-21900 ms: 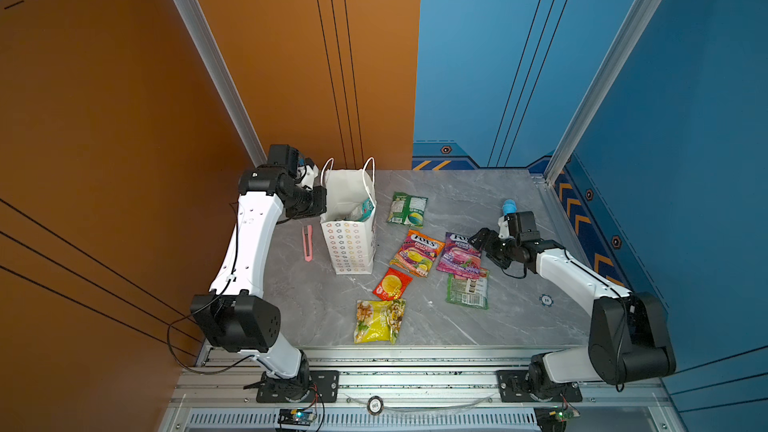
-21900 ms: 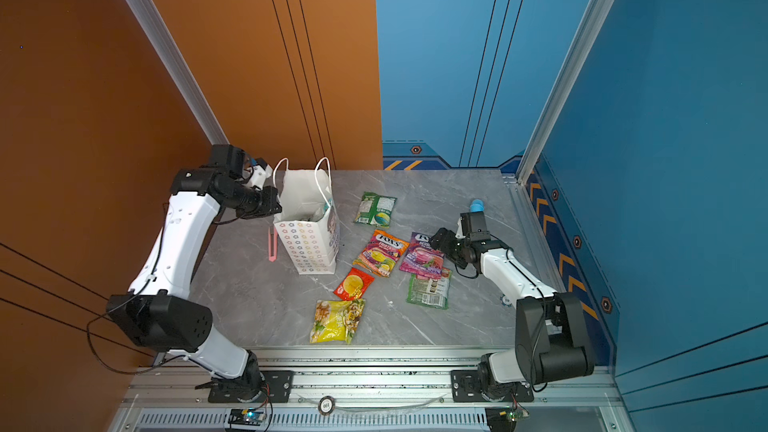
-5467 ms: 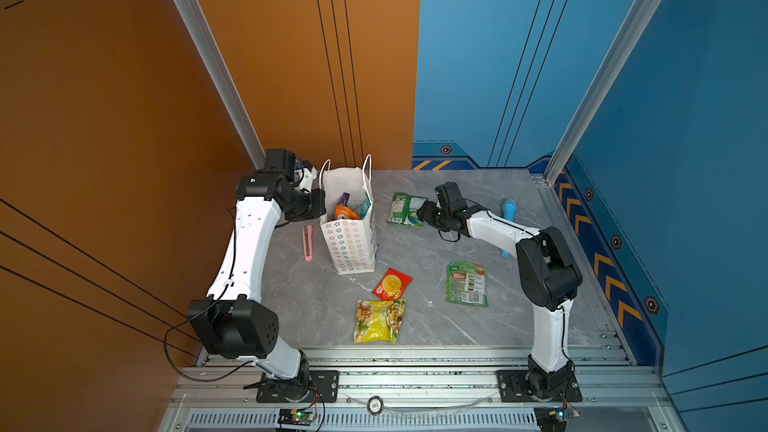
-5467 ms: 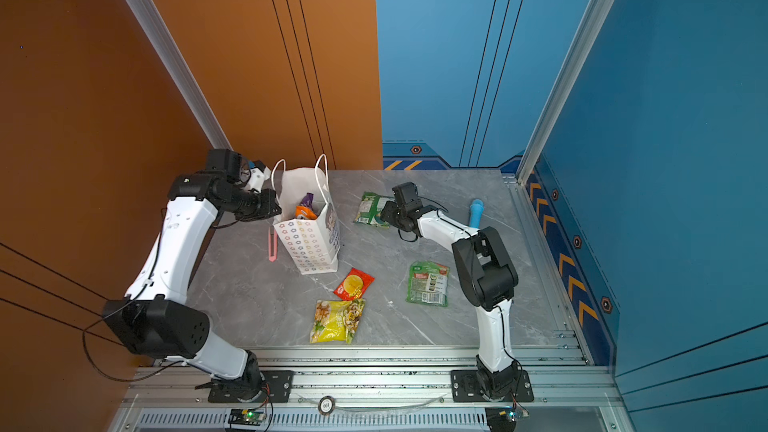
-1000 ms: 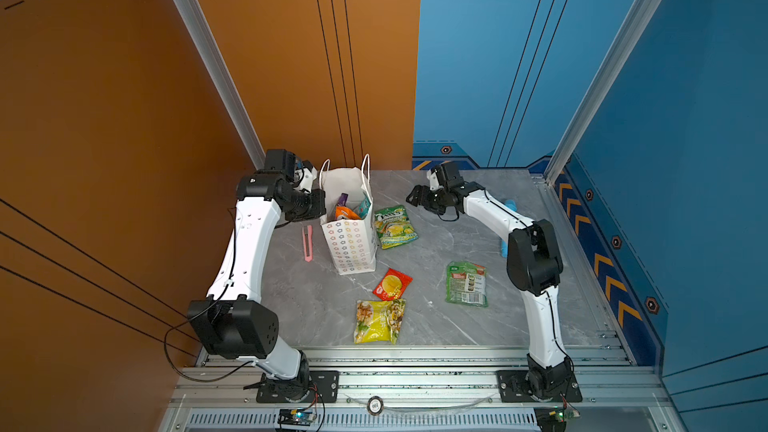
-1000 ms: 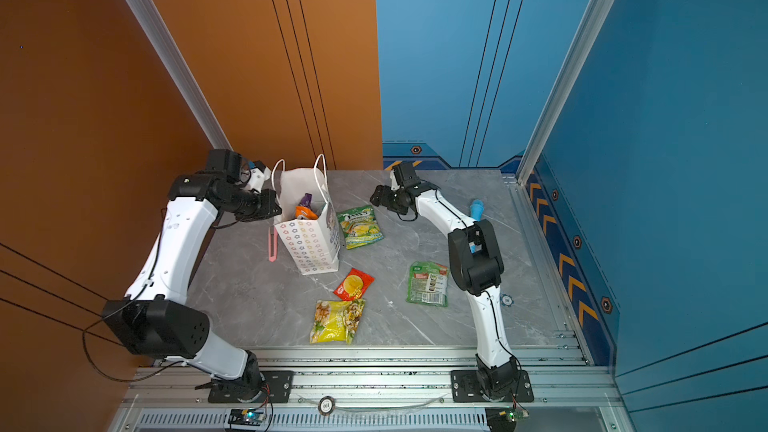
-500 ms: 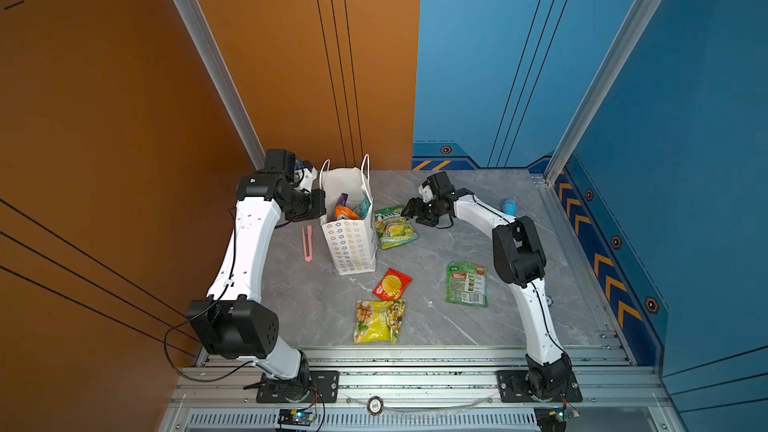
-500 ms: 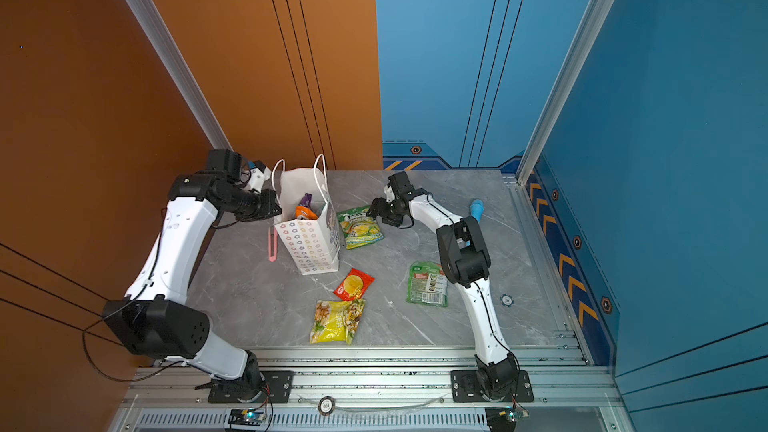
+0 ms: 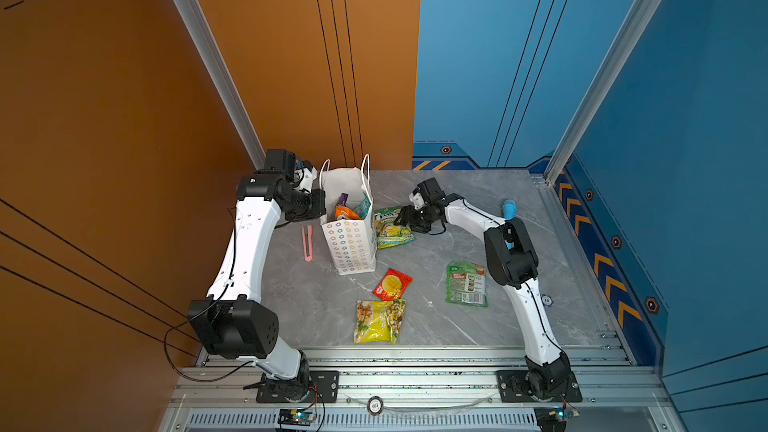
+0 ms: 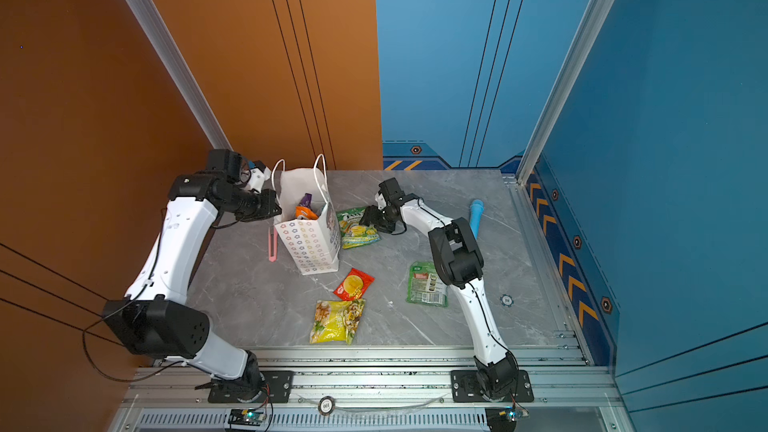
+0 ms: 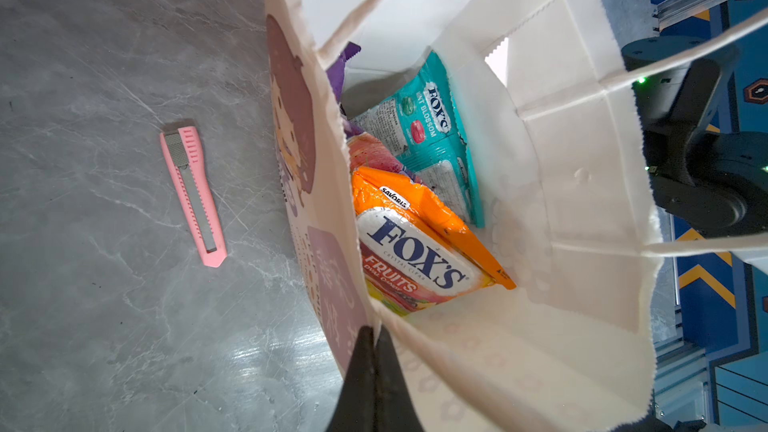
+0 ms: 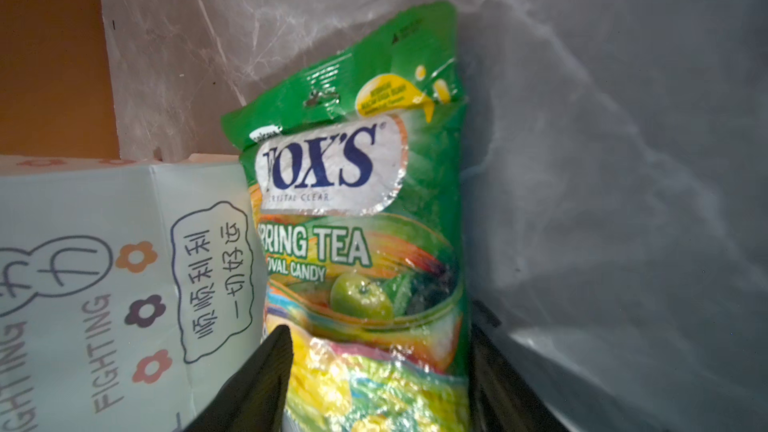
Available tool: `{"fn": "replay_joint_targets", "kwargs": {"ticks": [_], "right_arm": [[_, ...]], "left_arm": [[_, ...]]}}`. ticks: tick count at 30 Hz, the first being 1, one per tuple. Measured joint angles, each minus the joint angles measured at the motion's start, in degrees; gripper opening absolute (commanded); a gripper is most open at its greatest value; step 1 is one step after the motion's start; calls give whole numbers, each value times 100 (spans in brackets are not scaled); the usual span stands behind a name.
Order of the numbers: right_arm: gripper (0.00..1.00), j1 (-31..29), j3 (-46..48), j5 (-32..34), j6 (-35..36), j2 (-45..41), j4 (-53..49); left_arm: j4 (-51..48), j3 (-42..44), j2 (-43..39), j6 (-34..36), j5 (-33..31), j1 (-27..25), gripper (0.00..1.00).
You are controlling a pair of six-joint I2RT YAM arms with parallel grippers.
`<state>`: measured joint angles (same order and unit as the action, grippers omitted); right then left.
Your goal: Place the snacks into the paper bag
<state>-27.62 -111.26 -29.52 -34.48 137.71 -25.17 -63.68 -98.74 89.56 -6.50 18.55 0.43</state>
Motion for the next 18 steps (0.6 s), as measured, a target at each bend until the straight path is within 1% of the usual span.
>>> {"fn": "replay_joint_targets", "kwargs": {"ticks": [5,8,12,17,18], "right_arm": [[57,-57,107,-94,-98,0,74],[49,-46,208,-179,-216,0,238],[31,-46,308,-195,-367,0,380],[5,-46,339,-264,-476,0,498],[1,-46,339,-280,-520,0,522]], "left_arm": [[0,0,0,0,-2,0,0],[0,0,0,0,0,0,0],[0,0,0,0,-2,0,0],[0,0,0,0,0,0,0],[0,0,0,0,0,0,0]]}}
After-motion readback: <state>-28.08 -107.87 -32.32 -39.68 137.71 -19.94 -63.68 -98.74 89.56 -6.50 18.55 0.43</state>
